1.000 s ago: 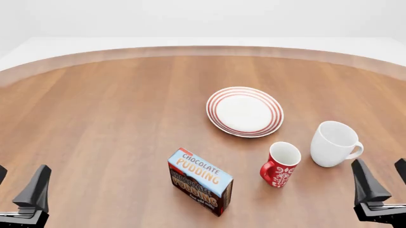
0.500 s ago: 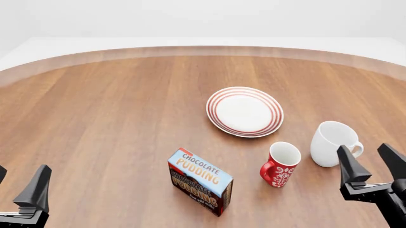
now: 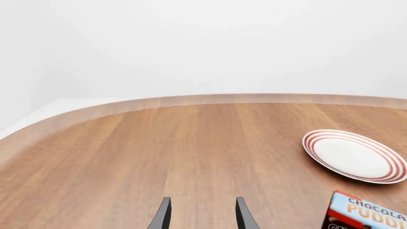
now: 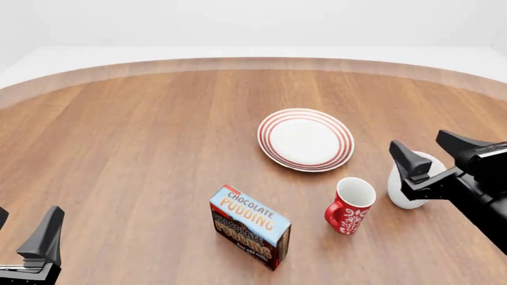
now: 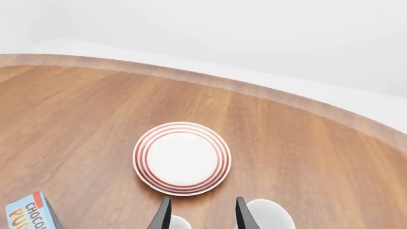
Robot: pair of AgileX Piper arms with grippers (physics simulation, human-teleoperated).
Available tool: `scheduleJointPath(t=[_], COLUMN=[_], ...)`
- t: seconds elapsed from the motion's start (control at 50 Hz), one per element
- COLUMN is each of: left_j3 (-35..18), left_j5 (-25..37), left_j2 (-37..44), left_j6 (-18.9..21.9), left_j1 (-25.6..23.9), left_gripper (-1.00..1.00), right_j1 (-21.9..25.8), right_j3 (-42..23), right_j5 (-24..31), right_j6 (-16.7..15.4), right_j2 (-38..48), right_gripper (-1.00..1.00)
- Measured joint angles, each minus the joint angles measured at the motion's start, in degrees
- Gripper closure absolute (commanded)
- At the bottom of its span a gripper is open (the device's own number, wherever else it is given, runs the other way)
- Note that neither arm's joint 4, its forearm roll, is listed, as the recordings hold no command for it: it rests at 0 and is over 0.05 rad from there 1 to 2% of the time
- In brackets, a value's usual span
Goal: Put the chocolate pudding to the right of the plate.
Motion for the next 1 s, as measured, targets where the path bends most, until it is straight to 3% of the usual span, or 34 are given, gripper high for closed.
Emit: scheduleJointPath(t=[0.36,0.66,1.0], left_j3=[0.0,0.0,0.0], left_j5=[0.0,0.0,0.0], left_j2=[0.0,0.0,0.0], left_j6=[0.0,0.0,0.0], left_j1=[0.0,0.0,0.0], left_gripper=[-1.0,-1.0,-1.0], right_j1=[13.9,23.9,33.1], right_j3=[-14.6,-27.4,-36.5], right_j5=[11.4,20.9,27.6], right_j6=[-1.9,0.3,4.0], right_j2=[11.7,20.7,28.2], right_gripper=[-1.0,-1.0,-1.0])
